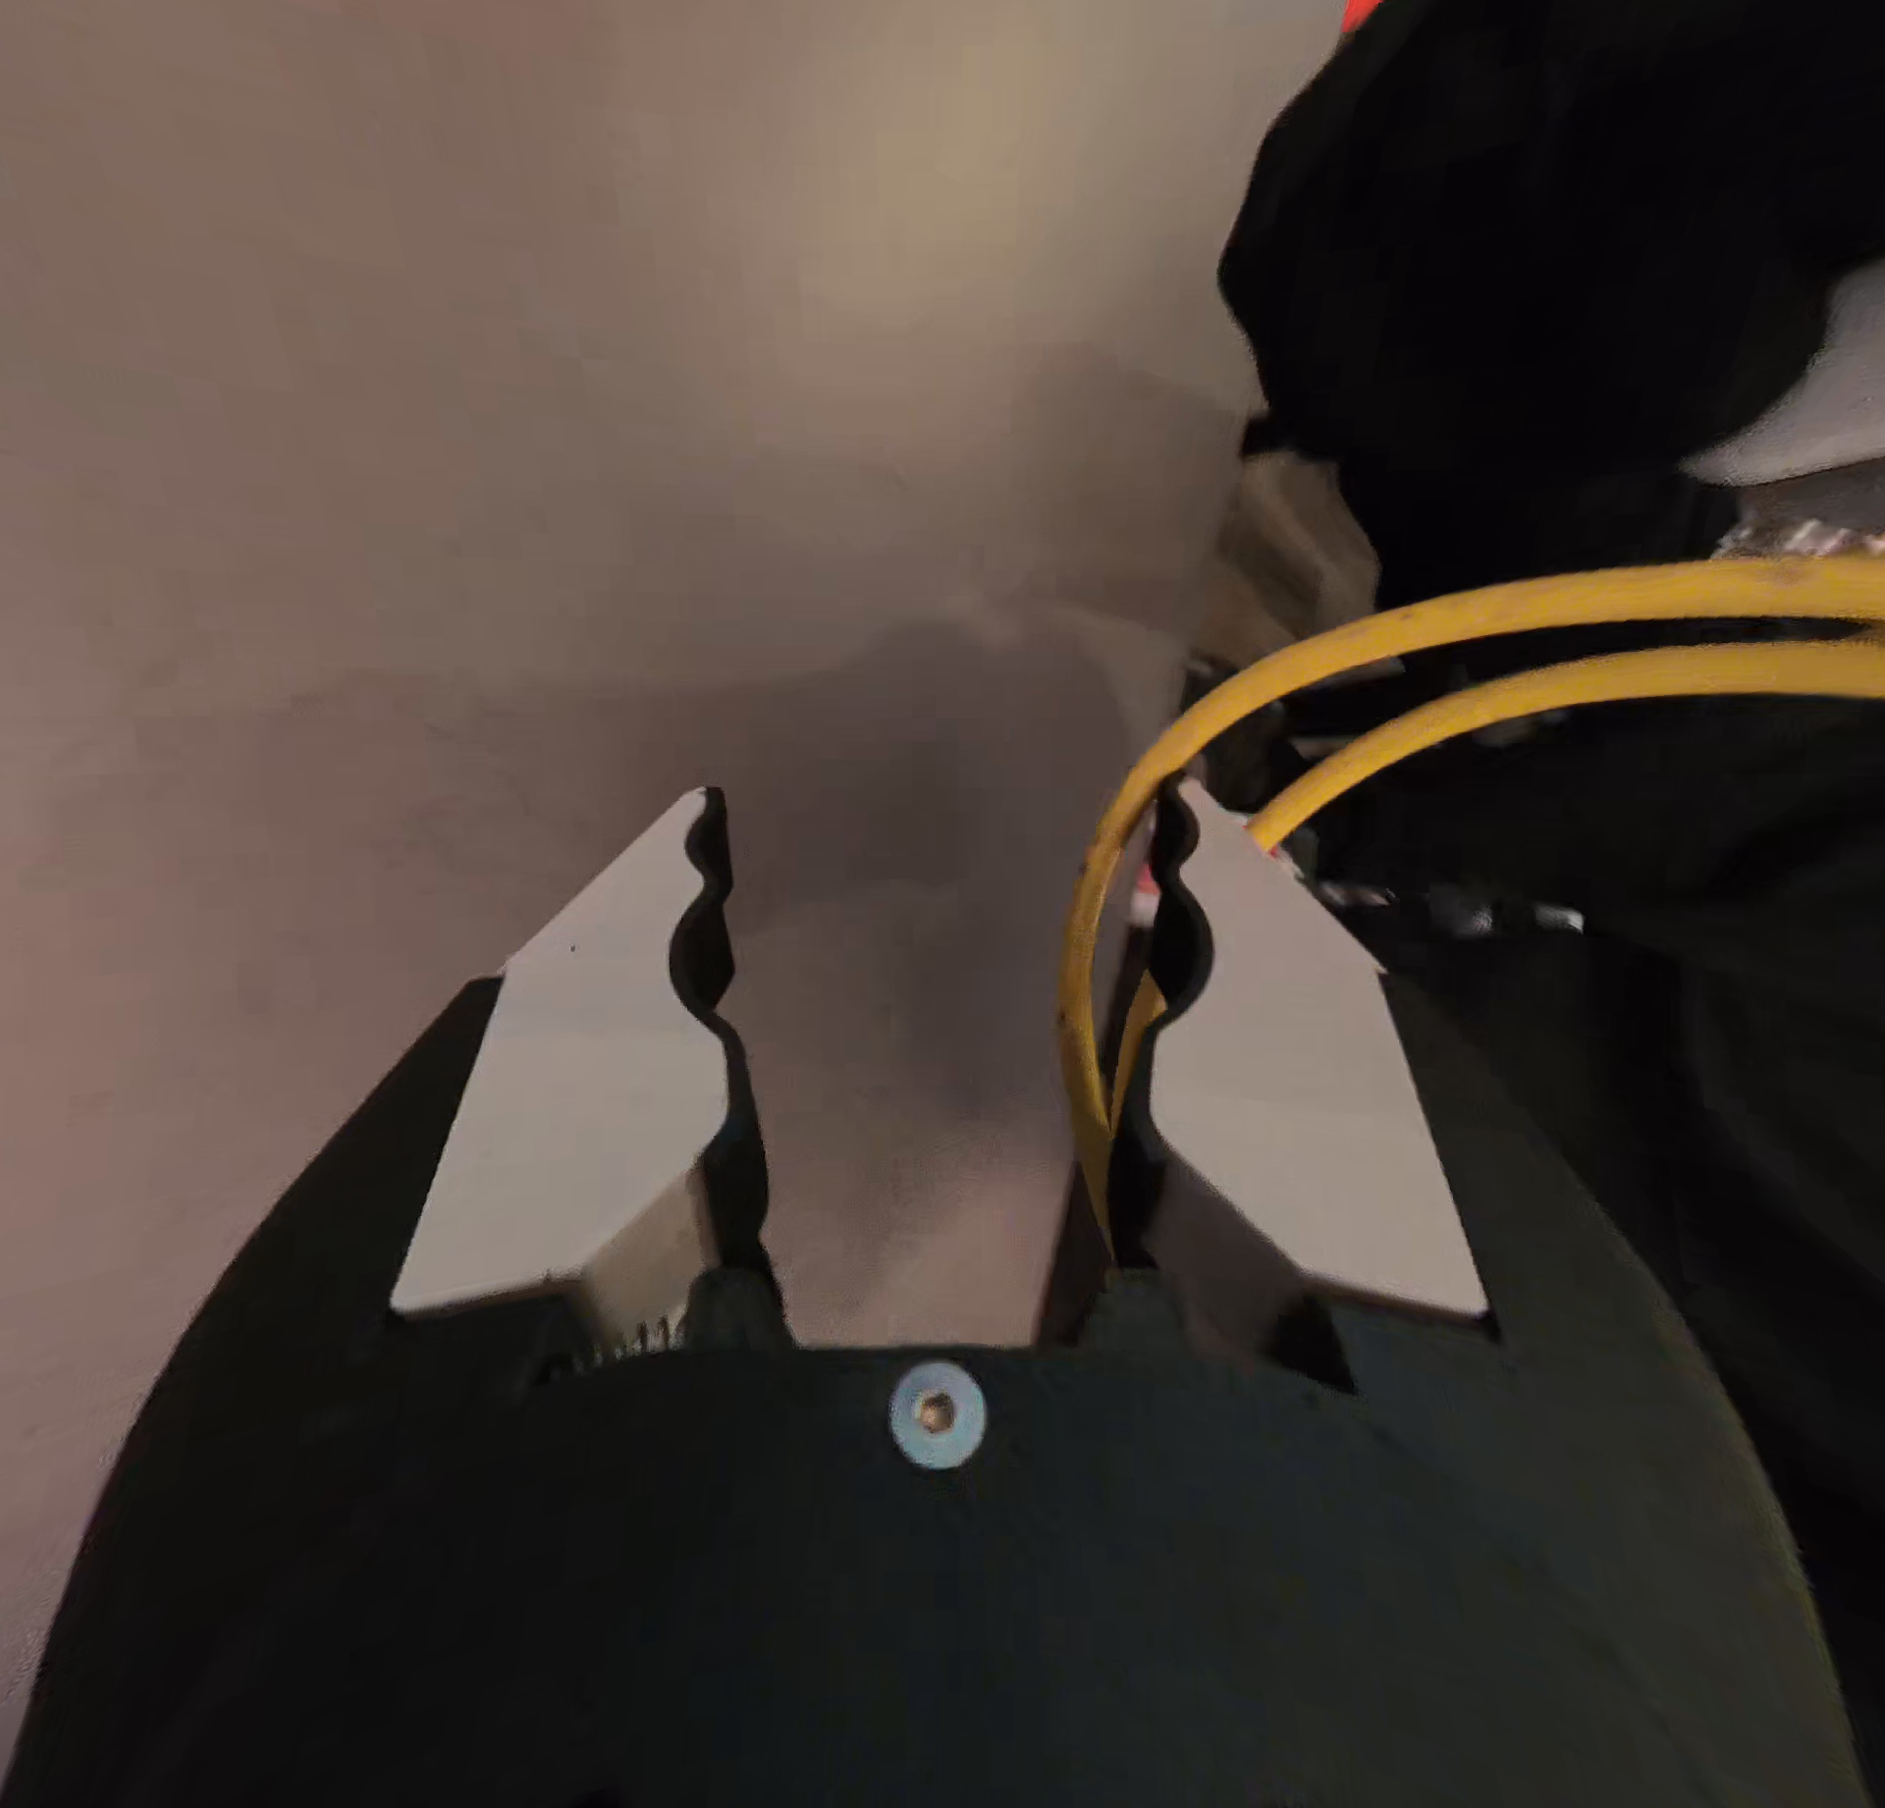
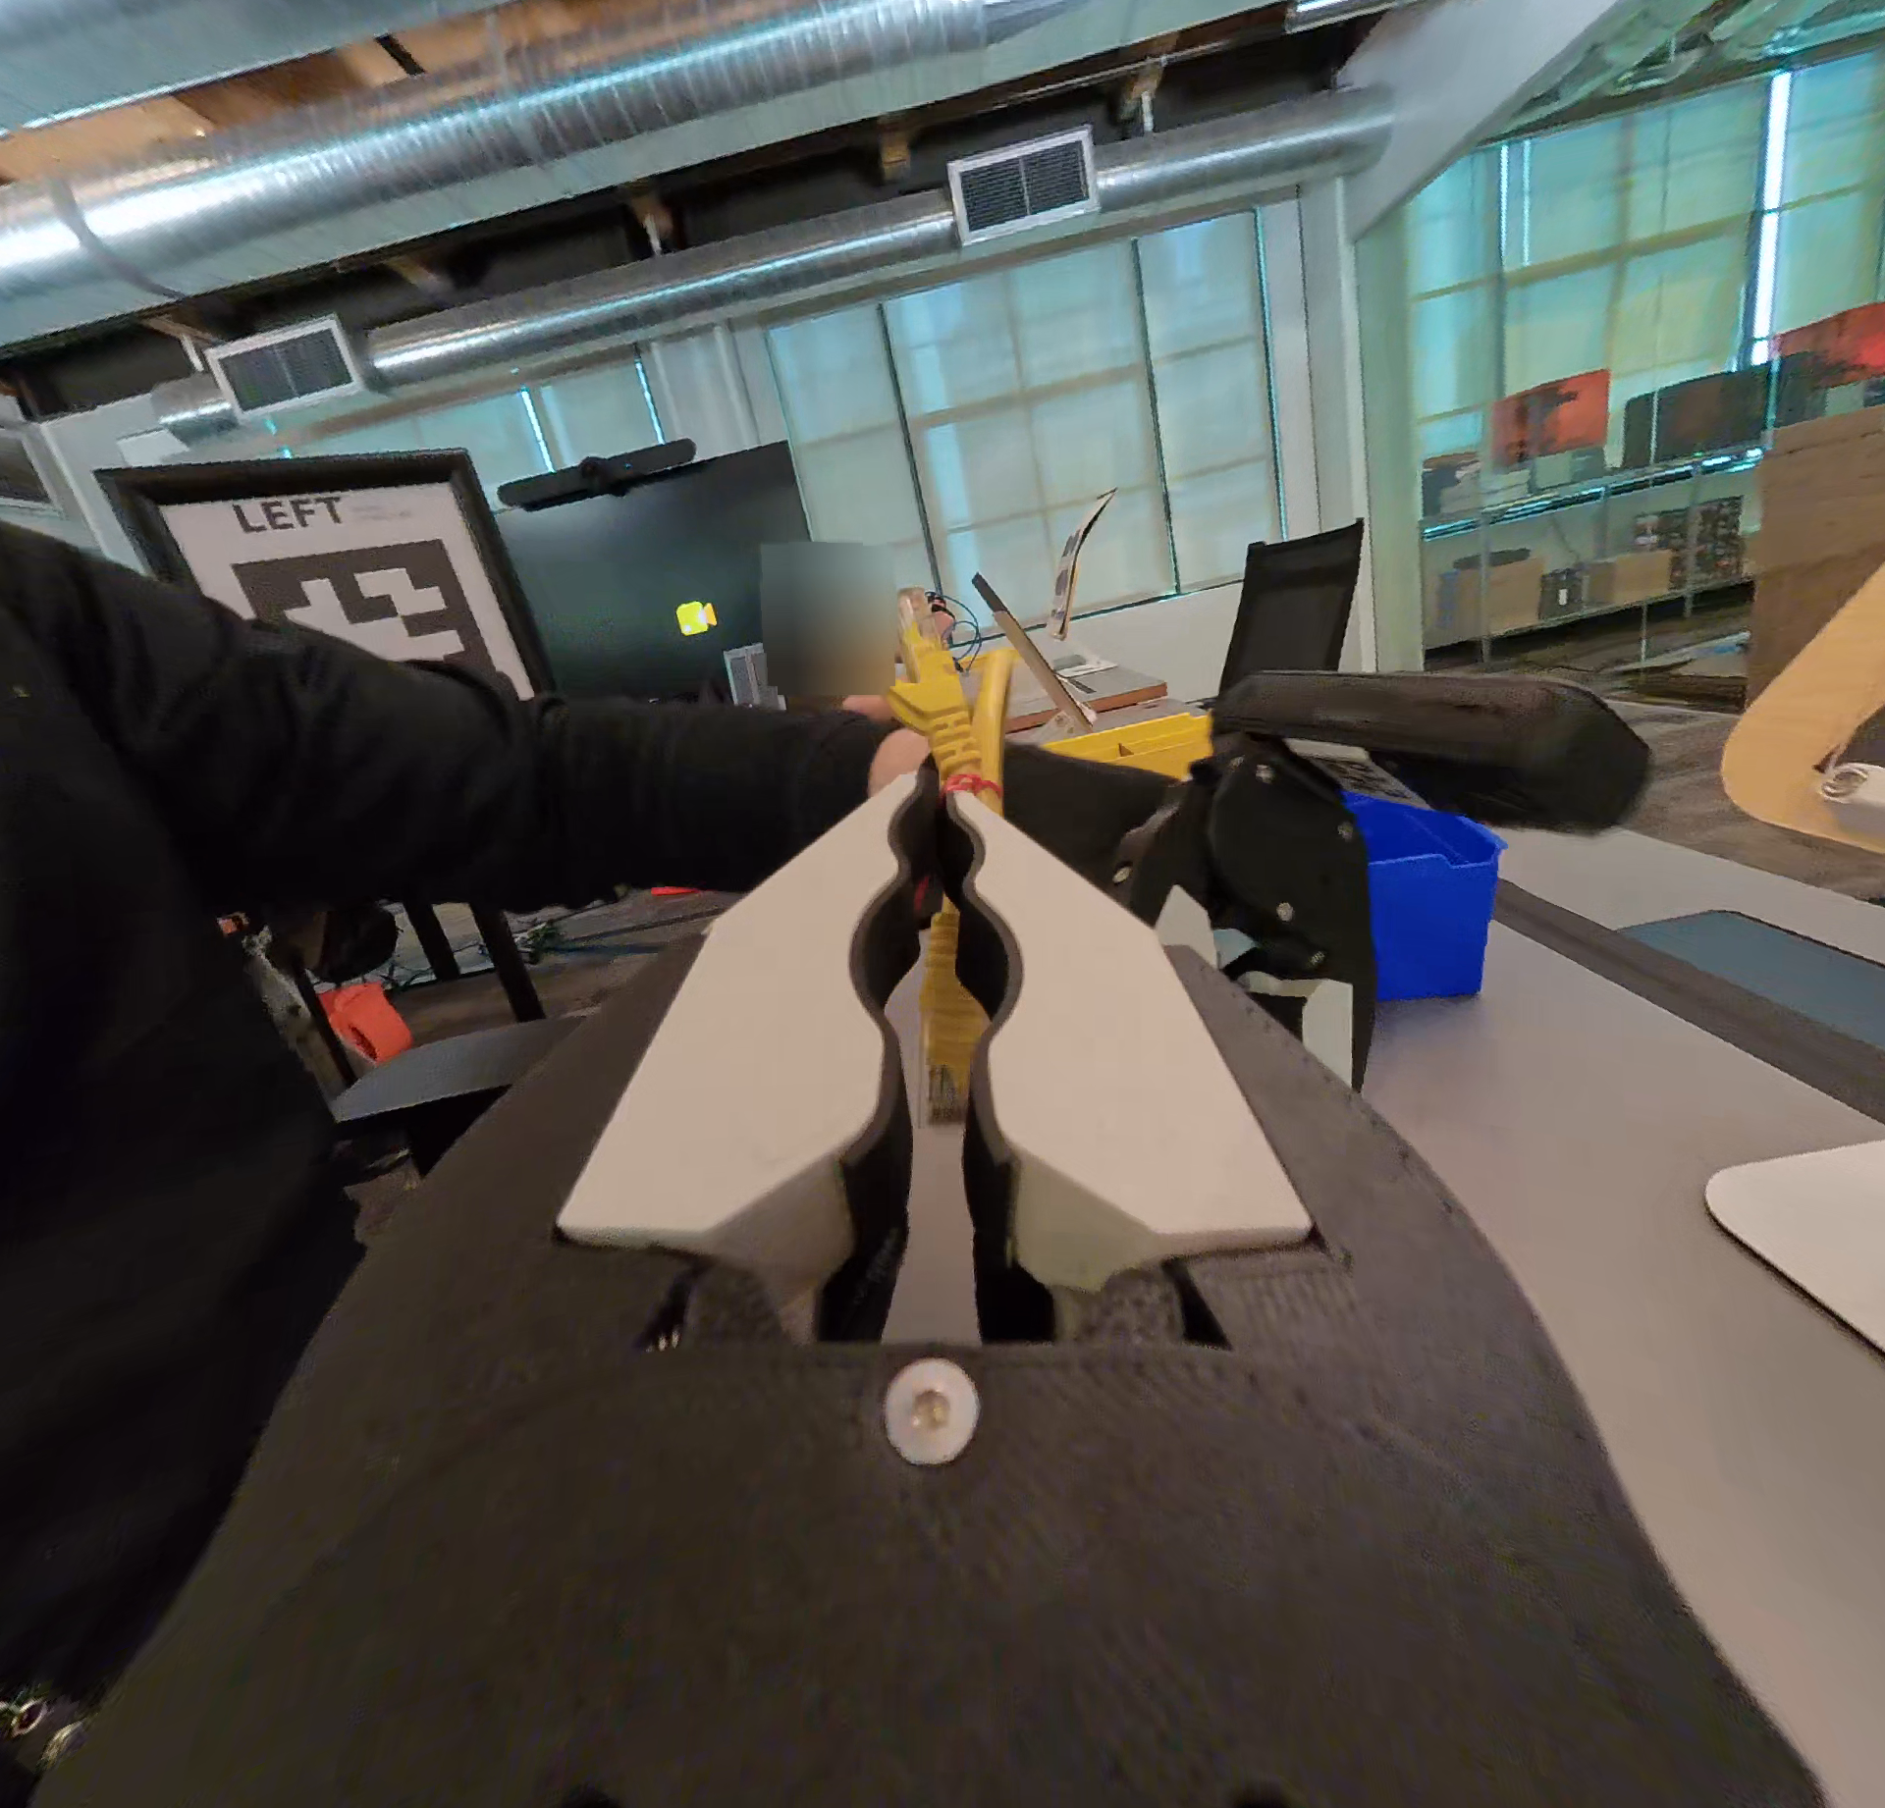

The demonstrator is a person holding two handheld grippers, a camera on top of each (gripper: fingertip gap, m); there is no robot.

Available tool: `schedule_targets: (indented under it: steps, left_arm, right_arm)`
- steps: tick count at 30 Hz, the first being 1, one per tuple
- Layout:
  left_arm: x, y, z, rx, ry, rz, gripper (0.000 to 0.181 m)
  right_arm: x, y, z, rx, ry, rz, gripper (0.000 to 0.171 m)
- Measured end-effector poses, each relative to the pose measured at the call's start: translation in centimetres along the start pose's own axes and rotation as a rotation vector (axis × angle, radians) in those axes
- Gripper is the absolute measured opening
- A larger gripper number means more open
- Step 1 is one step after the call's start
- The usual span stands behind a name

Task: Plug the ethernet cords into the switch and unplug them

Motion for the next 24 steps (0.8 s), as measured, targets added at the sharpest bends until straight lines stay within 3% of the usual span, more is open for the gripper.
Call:
schedule_targets:
  steps: [4,6,12,16,20,24]
  left_arm:
    - [1.1,-1.1,-1.2,-0.204,0.004,-0.046,0.077]
    - [1.1,-2.9,-2.0,-0.339,-0.012,0.016,0.068]
    - [2.5,-6.7,-3.1,-0.550,-0.047,0.076,0.083]
    - [2.9,-11.4,-3.9,-0.740,-0.132,0.312,0.087]
    - [3.0,-13.2,-3.6,-0.772,-0.119,0.320,0.081]
    - [0.6,-13.9,-2.4,-0.751,0.056,0.258,0.077]
  right_arm:
    - [0.0,0.2,0.2,0.002,0.012,0.005,0.000]
    - [0.3,0.4,0.0,-0.001,0.005,0.000,0.000]
    - [0.3,0.7,0.4,0.035,-0.002,-0.009,0.000]
    - [0.5,0.7,0.7,0.025,0.005,-0.040,0.000]
    - [0.5,0.2,0.1,0.006,-0.002,-0.040,0.000]
    - [0.1,-0.5,-0.4,-0.013,0.006,-0.021,0.000]
Point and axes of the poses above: each gripper's, where its closed fingertips meet, y out along the fingers, z out of its underside, x = y × z across the jaws, the point moved 5 cm from there along -y, back along the fingers, and after that the axes turned 2 degrees about -x, right-handed, at the moved point
